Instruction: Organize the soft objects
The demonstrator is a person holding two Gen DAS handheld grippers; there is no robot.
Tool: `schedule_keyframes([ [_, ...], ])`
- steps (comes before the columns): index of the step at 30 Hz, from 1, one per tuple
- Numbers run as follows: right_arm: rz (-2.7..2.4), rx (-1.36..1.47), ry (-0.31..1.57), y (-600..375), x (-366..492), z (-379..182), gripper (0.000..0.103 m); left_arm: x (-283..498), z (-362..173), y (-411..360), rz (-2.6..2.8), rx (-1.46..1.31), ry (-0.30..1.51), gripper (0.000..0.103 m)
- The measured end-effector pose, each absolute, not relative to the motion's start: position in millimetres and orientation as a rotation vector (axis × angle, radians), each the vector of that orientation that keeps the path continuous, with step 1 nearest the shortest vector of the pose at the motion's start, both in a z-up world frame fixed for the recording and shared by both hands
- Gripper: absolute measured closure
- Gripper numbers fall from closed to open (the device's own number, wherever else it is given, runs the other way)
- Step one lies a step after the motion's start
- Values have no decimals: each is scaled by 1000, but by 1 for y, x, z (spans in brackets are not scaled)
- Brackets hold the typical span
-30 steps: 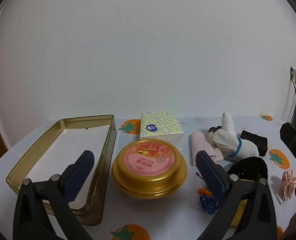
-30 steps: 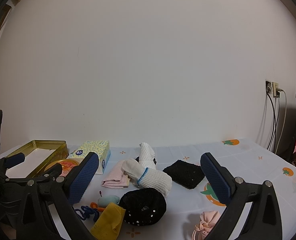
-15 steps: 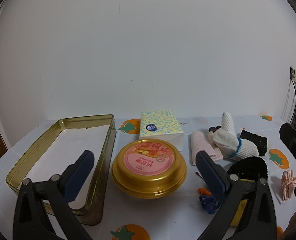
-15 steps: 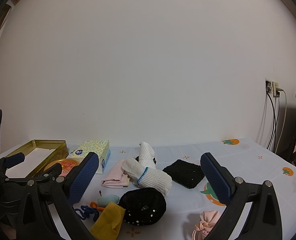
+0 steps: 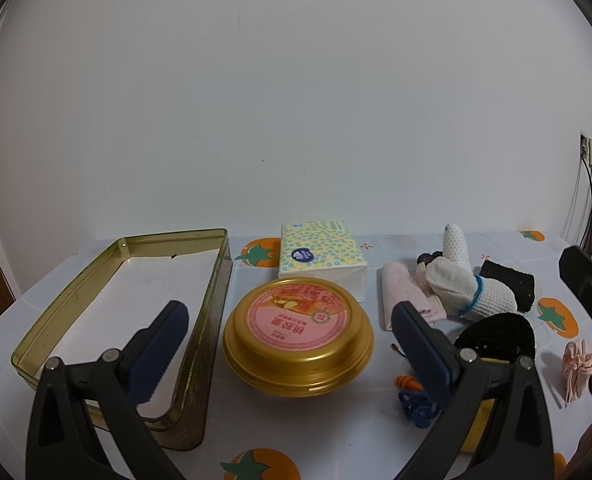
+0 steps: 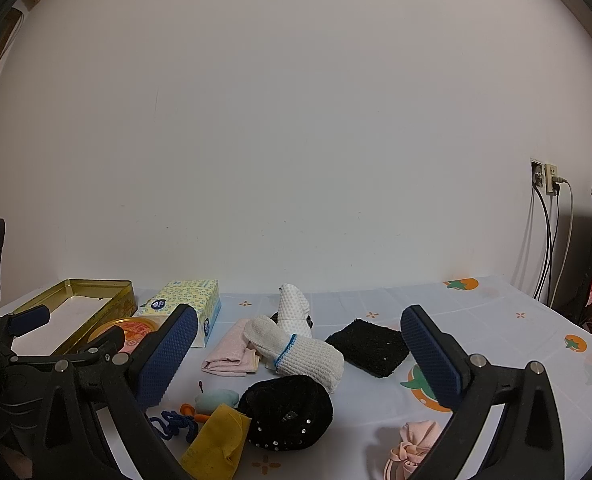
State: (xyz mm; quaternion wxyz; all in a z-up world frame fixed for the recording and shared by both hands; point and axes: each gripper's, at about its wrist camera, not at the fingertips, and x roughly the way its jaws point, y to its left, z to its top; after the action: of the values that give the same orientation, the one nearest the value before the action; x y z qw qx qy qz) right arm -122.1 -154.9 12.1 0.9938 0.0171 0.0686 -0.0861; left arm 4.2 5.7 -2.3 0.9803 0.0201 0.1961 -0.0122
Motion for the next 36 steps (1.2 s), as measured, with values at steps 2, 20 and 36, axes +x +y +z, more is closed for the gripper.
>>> schedule_keyframes([
  [2, -172, 34, 137, -155, -122, 12, 1, 4, -2, 6, -25, 40, 395, 0],
  [20, -185, 67, 123, -161, -124, 14, 1, 3, -4, 4, -36, 46, 396, 0],
  [36, -231, 40, 144, -170, -128, 15, 1, -10, -4, -4, -40, 64, 372, 0],
])
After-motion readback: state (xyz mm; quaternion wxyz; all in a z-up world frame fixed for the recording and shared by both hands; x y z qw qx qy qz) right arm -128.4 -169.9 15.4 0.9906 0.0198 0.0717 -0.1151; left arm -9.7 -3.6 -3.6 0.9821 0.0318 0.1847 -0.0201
